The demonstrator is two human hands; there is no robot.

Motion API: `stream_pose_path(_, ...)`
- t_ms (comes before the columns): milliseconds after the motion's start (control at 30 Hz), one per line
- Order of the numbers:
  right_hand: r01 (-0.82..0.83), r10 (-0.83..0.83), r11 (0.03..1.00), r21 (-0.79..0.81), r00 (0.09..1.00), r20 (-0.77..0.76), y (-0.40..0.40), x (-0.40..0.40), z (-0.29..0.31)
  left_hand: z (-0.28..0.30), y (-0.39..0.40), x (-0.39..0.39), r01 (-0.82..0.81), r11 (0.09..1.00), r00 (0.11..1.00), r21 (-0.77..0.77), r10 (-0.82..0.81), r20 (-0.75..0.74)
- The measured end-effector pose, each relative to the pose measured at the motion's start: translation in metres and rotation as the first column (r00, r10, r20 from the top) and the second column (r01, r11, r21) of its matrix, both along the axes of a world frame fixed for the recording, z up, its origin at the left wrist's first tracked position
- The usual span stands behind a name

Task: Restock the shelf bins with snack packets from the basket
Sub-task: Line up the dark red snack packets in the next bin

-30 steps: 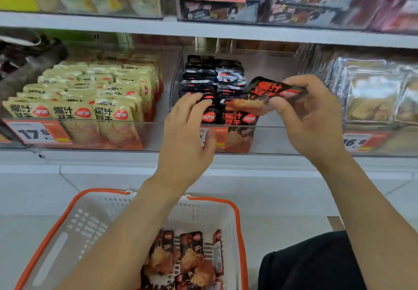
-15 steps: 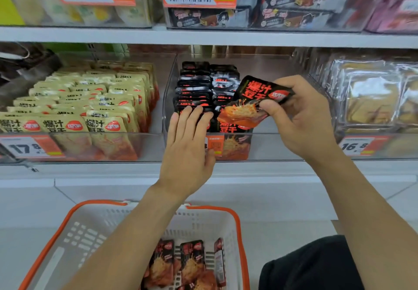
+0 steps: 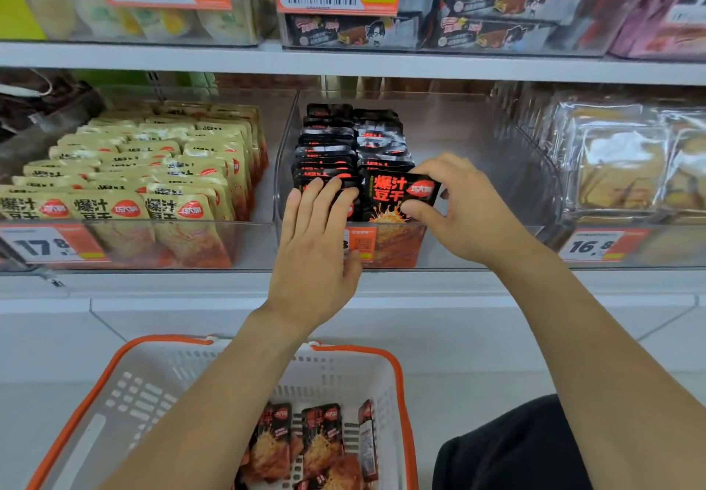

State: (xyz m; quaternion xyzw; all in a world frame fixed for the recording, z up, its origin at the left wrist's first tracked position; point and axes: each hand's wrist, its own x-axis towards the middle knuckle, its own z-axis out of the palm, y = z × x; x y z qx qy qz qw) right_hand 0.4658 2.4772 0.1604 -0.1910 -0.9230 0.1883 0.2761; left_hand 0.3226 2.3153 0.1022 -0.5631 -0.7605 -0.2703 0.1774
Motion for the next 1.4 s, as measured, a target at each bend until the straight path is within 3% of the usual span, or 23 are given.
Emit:
stream_pose_path(200, -0.003, -0.002, 1.000, -0.031, 0.987, -0.160, -0.009, -0.007, 0.002, 0.000, 0.002, 0.001, -0.010, 1.000, 1.000, 0.002, 0.010, 0.000)
stream_pose_path(633, 0.095, -0.088, 0.991, -0.094, 0.994, 0.071, -0.010, -0.014, -0.002, -0.001, 0.003, 0.001, -0.003, 1.000, 1.000, 0.022, 0.003, 0.019)
stream_pose_path(833, 0.093, -0.085, 0.991, -0.091, 0.992, 0.095, -0.011, -0.012, -0.003, 0.000, 0.002, 0.001, 0.000, 1.000, 1.000, 0.016, 0.000, 0.020)
stream_pose_path(1000, 0.106, -0.143, 0.956, -0.274, 0.982, -0.120, -0.018, -0.012, -0.002, 0.000, 0.003, 0.003, -0.011, 1.000, 1.000, 0.025, 0.010, 0.028)
stream_pose_path(1133, 0.104, -0.055, 0.925, -0.364, 0.988, 0.143, -0.011, -0.019, 0.007, 0.001, 0.004, 0.004, -0.013, 1.000, 0.999, 0.028, 0.012, 0.035)
stream_pose_path(1233, 0.119, -0.009, 0.935, -0.334, 0.950, 0.312, -0.002, -0.024, 0.010, 0.001, 0.003, 0.003, -0.011, 1.000, 1.000, 0.022, 0.010, 0.026)
stream_pose_path(1400, 0.059, 0.067, 0.918, -0.391, 0.952, 0.299, 0.003, -0.025, 0.011, 0.001, 0.003, 0.003, -0.016, 1.000, 1.000, 0.017, 0.016, 0.016)
